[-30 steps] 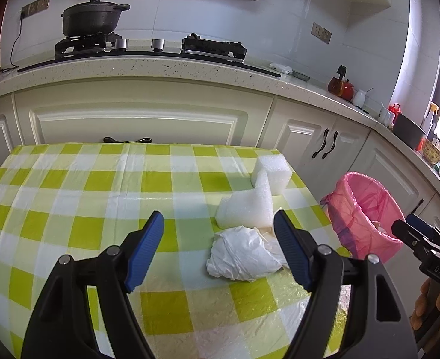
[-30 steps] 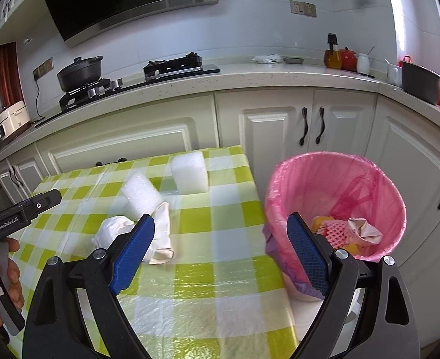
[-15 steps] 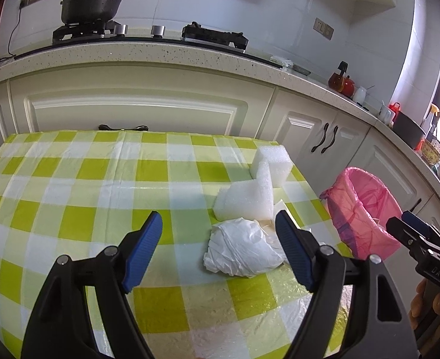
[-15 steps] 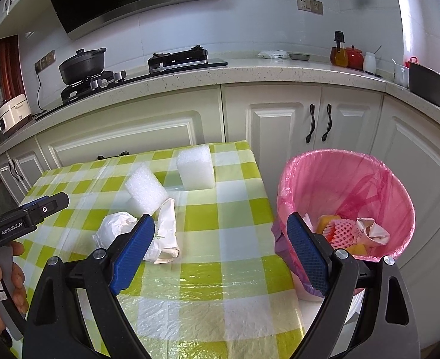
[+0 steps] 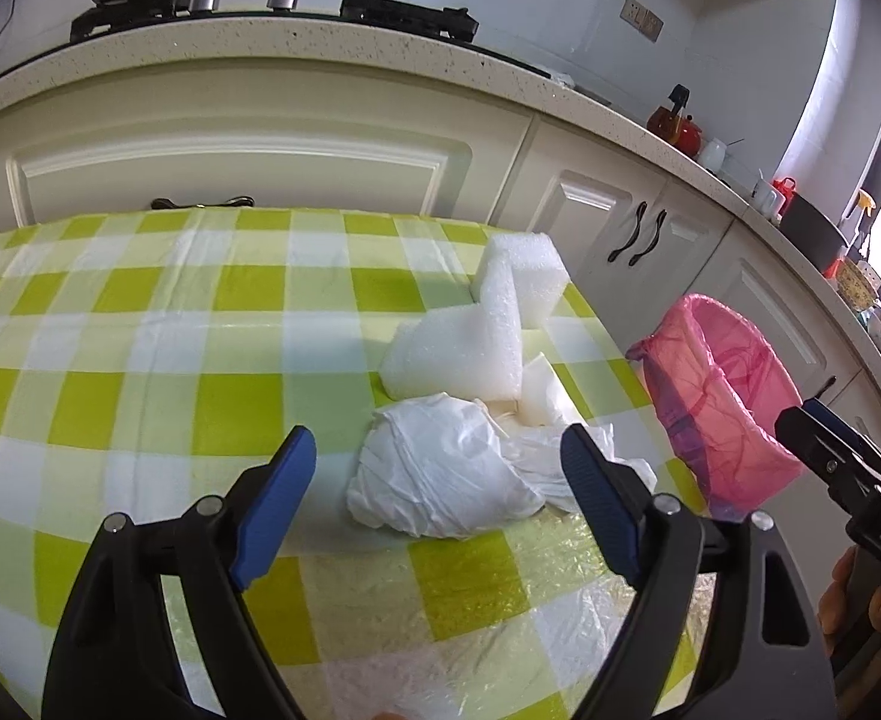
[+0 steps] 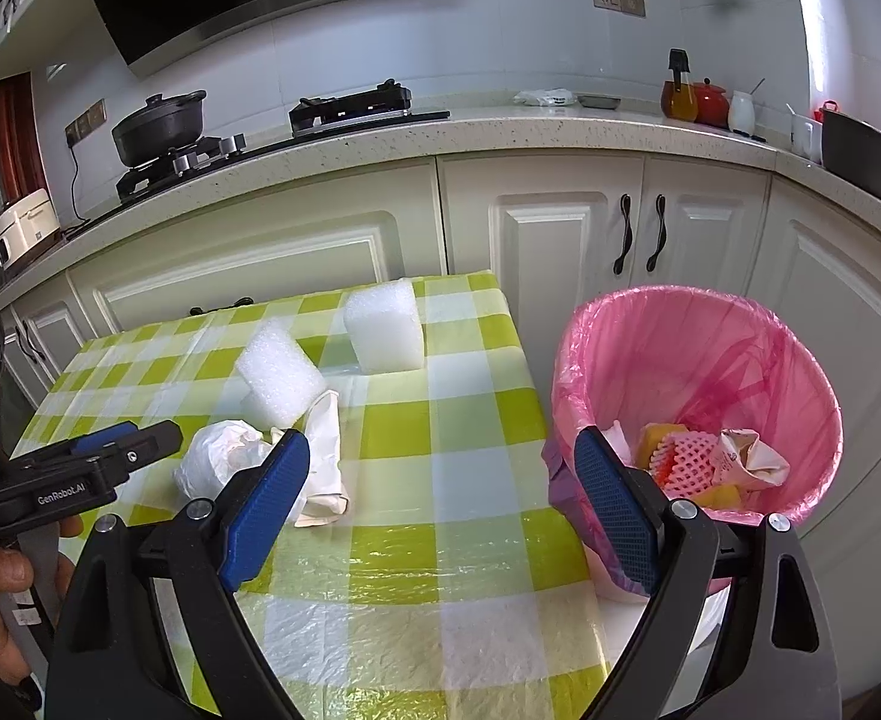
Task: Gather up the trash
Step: 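Lower the left tool onto the white plastic bag and close it, then grasp the white foam sheet with the right tool while the left holds the bag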
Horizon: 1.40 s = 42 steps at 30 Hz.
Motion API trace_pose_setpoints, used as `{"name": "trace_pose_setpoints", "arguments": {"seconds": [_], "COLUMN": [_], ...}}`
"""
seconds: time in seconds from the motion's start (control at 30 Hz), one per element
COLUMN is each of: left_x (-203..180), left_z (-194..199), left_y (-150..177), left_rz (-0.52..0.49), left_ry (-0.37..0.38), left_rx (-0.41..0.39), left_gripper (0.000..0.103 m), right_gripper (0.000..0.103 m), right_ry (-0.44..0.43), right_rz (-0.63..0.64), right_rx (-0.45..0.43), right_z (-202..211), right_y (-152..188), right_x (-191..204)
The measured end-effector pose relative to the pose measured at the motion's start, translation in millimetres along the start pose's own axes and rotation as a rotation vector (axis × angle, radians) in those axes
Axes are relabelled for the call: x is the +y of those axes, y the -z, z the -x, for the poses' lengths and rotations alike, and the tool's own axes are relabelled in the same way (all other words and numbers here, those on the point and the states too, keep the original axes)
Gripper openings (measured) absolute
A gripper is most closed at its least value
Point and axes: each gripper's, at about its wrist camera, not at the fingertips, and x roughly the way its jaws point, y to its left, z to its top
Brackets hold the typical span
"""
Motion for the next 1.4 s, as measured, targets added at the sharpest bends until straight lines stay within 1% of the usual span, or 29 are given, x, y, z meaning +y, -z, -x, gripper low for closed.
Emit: {"name": "trace_pose_setpoints", "arguments": {"seconds": [0.17, 0.23, 0.37, 0.43, 0.5, 0.53, 0.57, 0.6, 0.67, 0.7, 0.73, 0.8, 1.0, 1.2, 1.4], "left_x": [-1, 0, 5, 7, 8, 9, 10, 10, 9, 8, 8, 8, 19, 33, 60], "left_z": [-18, -25, -36, -42, -46, -48, -50, -51, -52, -51, -51, -47, -29, -7, 9], "left_y": [0, 0, 0, 1, 3, 4, 5, 6, 7, 7, 7, 7, 7, 5, 1], "left_rz": [0.038, 0.051, 0.088, 0.096, 0.099, 0.100, 0.101, 0.099, 0.088, 0.081, 0.075, 0.060, 0.046, 0.026, 0.038], "left_ry": [0.013, 0.001, 0.002, 0.016, 0.017, 0.018, 0.022, 0.031, 0.036, 0.035, 0.035, 0.035, 0.012, -0.047, -0.103], "left_rx": [0.038, 0.062, 0.097, 0.120, 0.143, 0.152, 0.161, 0.167, 0.173, 0.176, 0.178, 0.179, 0.167, 0.129, 0.096], "left_gripper": [0.081, 0.080, 0.080, 0.078, 0.070, 0.064, 0.060, 0.058, 0.050, 0.042, 0.039, 0.035, 0.034, 0.034, 0.034], "right_gripper": [0.085, 0.085, 0.085, 0.085, 0.085, 0.085, 0.085, 0.085, 0.085, 0.085, 0.085, 0.085, 0.085, 0.085, 0.085], "right_ry": [-0.001, -0.002, -0.002, -0.003, -0.008, -0.009, -0.010, -0.011, -0.013, -0.015, -0.016, -0.016, -0.020, -0.038, -0.090], "right_rz": [-0.007, -0.007, -0.008, -0.007, -0.005, -0.004, -0.002, -0.001, 0.003, 0.004, 0.004, 0.006, 0.017, 0.048, 0.123], "right_rx": [0.003, 0.006, 0.008, 0.008, 0.011, 0.012, 0.012, 0.012, 0.015, 0.017, 0.019, 0.020, 0.035, 0.057, 0.105], "right_z": [-2, -2, -3, -3, -5, -5, -6, -6, -7, -8, -8, -9, -14, -27, -61], "right_y": [0, -1, -1, -1, -1, -1, -1, -1, -2, -2, -2, -2, -1, -2, -10], "right_x": [-3, -4, -5, -5, -5, -5, -4, -4, -2, -1, -1, 1, 8, 27, 60]}}
